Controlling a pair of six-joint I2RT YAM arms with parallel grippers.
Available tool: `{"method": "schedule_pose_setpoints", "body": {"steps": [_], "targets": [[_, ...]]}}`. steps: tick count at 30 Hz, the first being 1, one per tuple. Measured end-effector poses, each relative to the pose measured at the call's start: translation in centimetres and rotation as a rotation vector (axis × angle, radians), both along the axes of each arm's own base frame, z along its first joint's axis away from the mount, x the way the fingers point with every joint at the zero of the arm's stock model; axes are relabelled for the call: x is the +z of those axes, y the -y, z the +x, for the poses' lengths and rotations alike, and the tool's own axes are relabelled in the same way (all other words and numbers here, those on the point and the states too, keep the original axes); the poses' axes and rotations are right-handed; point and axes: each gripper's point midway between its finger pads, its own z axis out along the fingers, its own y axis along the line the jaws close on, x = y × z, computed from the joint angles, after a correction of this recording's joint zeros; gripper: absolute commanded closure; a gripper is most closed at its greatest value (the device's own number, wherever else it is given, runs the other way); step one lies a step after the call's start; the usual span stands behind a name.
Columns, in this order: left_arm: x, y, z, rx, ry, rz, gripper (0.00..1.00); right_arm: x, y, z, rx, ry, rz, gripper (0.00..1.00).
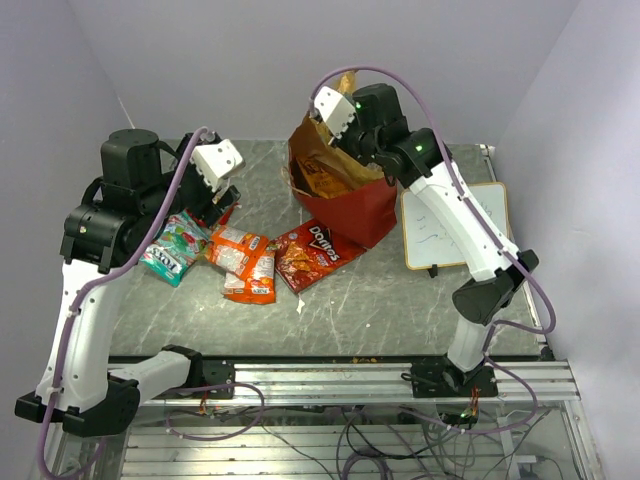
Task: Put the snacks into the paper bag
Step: Place the snack in the paper bag.
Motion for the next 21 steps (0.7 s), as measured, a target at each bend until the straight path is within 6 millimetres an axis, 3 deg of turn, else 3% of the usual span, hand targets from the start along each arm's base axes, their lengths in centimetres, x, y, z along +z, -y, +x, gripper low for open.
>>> {"method": "schedule_pose_setpoints", "body": {"steps": [7, 17, 21], "targets": [[-0.1, 0.1, 0.1, -0.001, 0.008, -0.003, 0.17, -2.8, 0.0, 0.4, 0.010, -0.041, -0.072, 1.00], [-1.8, 0.1, 0.3, -0.001, -0.019, 0.006, 0.17, -11.5, -0.9, 1.5, 0.023, -0.193, -0.197, 1.00], [-2.3, 0.1, 0.4, -0.001, -0.025, 0.007, 0.17, -13.2, -1.2, 1.7, 0.028, -0.219, -0.211, 0.98]]}}
